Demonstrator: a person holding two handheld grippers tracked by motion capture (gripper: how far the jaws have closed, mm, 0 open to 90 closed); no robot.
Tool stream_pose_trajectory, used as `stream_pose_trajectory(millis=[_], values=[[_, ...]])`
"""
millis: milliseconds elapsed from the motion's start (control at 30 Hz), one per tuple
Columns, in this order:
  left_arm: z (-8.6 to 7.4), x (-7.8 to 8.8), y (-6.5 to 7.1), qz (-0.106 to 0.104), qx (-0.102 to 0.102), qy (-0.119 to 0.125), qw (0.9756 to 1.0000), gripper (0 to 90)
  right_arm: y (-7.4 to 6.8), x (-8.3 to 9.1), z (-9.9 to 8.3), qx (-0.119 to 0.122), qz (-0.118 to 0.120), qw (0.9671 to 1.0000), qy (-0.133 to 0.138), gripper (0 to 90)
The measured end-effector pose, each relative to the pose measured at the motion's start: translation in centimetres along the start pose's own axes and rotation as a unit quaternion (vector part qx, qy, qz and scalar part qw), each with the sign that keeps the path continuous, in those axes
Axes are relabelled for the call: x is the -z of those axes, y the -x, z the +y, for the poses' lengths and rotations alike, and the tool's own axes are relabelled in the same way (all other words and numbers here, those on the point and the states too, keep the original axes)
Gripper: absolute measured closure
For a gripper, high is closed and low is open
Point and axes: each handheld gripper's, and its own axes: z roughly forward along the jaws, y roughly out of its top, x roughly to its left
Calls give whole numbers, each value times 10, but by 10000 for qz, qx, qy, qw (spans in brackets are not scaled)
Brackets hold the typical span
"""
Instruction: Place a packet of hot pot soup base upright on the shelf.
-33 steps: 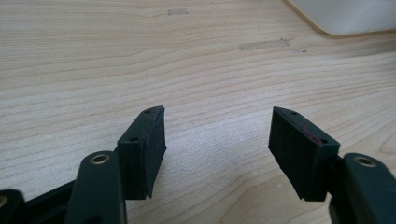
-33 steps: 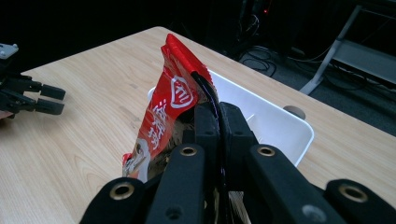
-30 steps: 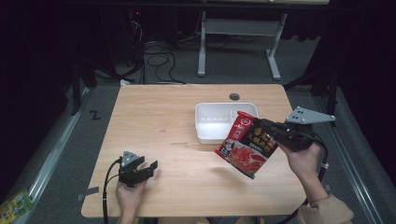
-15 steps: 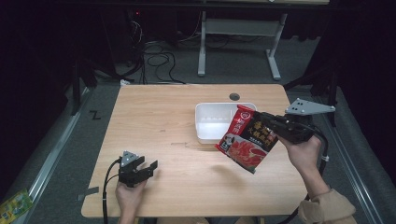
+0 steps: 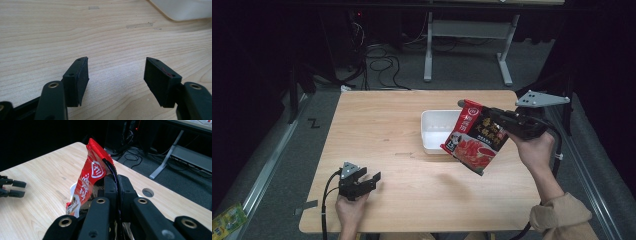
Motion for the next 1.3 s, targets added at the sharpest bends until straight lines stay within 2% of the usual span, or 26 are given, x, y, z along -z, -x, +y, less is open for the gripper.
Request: stream_pose_trajectory(millis=[267, 500, 800, 967, 1300], values=[[0, 0, 0, 27, -8, -16, 10000, 370, 6, -11, 14, -67, -55, 10000, 12, 880], [0, -1, 0, 10, -6, -25, 10000, 370, 6, -22, 23, -48, -125, 9999, -32, 880], [0, -1, -1, -6, 3, -7, 10000, 370, 7, -49, 35, -96, -196, 9997, -71, 880], [1, -1, -1, -14, -28, -27, 10000, 370, 10, -63, 39, -216, -278, 9993, -104, 879], [1, -1, 0, 8, -46, -22, 10000, 371, 11, -86, 41, -235, -406, 9987, -223, 878]])
